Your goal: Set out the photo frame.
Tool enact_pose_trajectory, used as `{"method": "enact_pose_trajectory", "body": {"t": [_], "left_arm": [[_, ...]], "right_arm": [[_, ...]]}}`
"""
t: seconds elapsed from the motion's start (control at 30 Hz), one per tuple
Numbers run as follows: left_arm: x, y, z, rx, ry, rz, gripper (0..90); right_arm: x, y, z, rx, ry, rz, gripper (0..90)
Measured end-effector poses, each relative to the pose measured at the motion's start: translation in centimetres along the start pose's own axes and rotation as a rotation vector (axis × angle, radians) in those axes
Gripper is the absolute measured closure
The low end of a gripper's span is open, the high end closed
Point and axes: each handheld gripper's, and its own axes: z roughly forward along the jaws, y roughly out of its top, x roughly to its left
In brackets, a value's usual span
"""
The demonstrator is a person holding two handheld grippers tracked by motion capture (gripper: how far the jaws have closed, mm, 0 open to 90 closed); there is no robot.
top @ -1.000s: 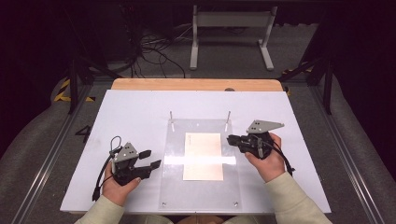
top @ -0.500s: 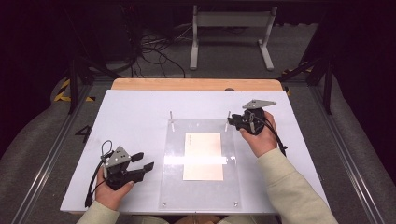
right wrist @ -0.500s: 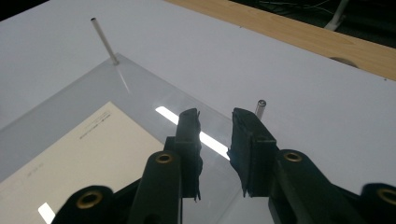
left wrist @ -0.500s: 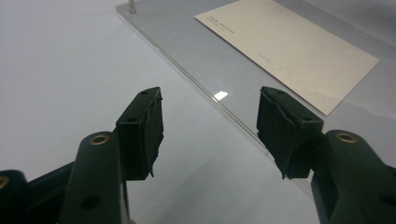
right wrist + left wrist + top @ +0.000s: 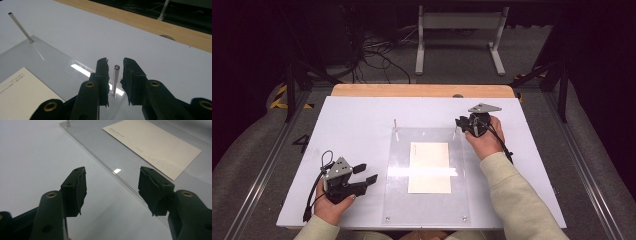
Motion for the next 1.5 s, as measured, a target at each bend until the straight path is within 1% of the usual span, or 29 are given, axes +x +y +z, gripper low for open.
{"method": "enact_pose_trajectory", "body": {"t": [0.07,0.1,0.13,0.17,0.2,0.23,0.27,0.3,0.33,0.37,0.4,0.43,0.5,0.6,0.73,0.77,0.8,0.9,1.03,1.1,1.2,1.3,1.37,1.4,1.43,1.47,1.5], "left_arm": [[0.0,0.0,0.0,0.001,0.000,-0.001,39.8],[0.0,0.0,0.1,0.002,-0.004,-0.002,39.7],[-0.1,0.0,0.1,0.002,-0.008,-0.007,39.7],[-0.1,0.0,0.1,0.003,-0.007,0.000,39.6],[-0.1,0.0,0.2,0.002,-0.006,0.001,39.6],[-0.1,0.0,0.2,0.003,-0.007,-0.006,39.5],[-0.1,0.0,0.2,-0.001,-0.002,0.005,39.5],[-0.1,0.0,0.2,0.000,-0.004,-0.001,39.5],[-0.1,0.0,0.3,0.000,-0.007,-0.002,39.4],[-0.2,0.0,0.3,0.002,-0.010,-0.003,39.4],[-0.1,0.0,0.3,0.004,-0.009,0.004,39.4],[-0.1,0.0,0.3,0.004,-0.009,0.004,39.4],[-0.2,0.0,0.3,0.002,-0.011,-0.002,39.4],[-0.2,0.0,0.2,0.001,-0.011,0.001,39.4],[-0.2,0.0,0.2,0.006,-0.011,0.011,39.3],[-0.2,0.0,0.2,0.007,-0.010,0.016,39.3],[-0.3,0.0,0.2,0.006,-0.013,0.007,39.3],[-0.4,-0.1,0.3,0.006,-0.014,0.011,39.2],[-0.6,-0.1,0.3,0.011,-0.013,0.017,39.3],[-0.7,-0.2,0.2,0.012,-0.019,0.010,39.2],[-0.7,-0.5,-0.1,0.011,-0.009,0.016,39.2],[-0.6,-0.8,-0.6,0.003,0.002,0.001,39.2],[-0.6,-0.9,-0.8,0.002,0.009,0.002,39.2],[-0.7,-1.0,-0.9,0.002,0.011,-0.011,39.3],[-0.6,-1.0,-1.0,0.003,0.013,0.001,39.2],[-0.7,-1.1,-1.0,0.002,0.013,-0.005,39.2],[-0.7,-1.1,-1.1,0.005,0.019,0.003,39.2]], "right_arm": [[0.0,-0.1,0.4,0.000,-0.004,-0.008,72.5],[0.0,-0.2,0.6,0.001,-0.010,-0.018,71.0],[0.0,-0.2,0.7,0.003,-0.018,-0.017,69.6],[-0.1,-0.2,0.9,0.008,-0.013,-0.011,69.6],[-0.1,-0.2,1.1,0.010,-0.007,-0.016,69.6],[0.0,-0.1,1.3,0.011,-0.002,-0.035,72.3],[0.0,0.0,1.4,0.016,0.004,-0.044,76.2],[0.0,0.0,1.4,0.016,0.004,-0.044,76.2],[0.1,0.1,1.5,0.021,0.007,-0.049,79.8],[0.1,0.2,1.5,0.030,-0.008,-0.065,84.1],[0.1,0.3,1.5,0.039,-0.019,-0.074,84.5],[0.1,0.4,1.6,0.041,-0.016,-0.064,84.7],[0.1,0.4,1.6,0.043,-0.022,-0.064,85.0],[0.3,0.2,1.7,0.025,-0.034,-0.060,85.1],[-0.2,-0.4,1.8,-0.018,-0.010,-0.024,85.4],[-0.3,-0.5,1.8,-0.024,-0.006,-0.024,85.4],[-0.4,-0.6,1.8,-0.032,-0.002,-0.023,85.5],[-0.7,-1.0,1.9,-0.062,0.014,0.003,85.6],[-0.9,-1.2,2.0,-0.075,0.026,0.027,85.7],[-0.9,-1.3,2.0,-0.083,0.027,0.036,85.7],[-1.0,-1.5,2.2,-0.096,0.029,0.053,85.7],[-1.2,-1.6,2.4,-0.106,0.032,0.064,85.7],[-1.3,-1.6,2.5,-0.108,0.037,0.076,85.7],[-1.3,-1.6,2.6,-0.112,0.038,0.080,85.7],[-1.5,-1.6,2.7,-0.116,0.042,0.098,85.7],[-1.7,-1.6,2.8,-0.121,0.046,0.108,85.6],[-1.8,-1.6,3.0,-0.124,0.051,0.121,85.6]]}}
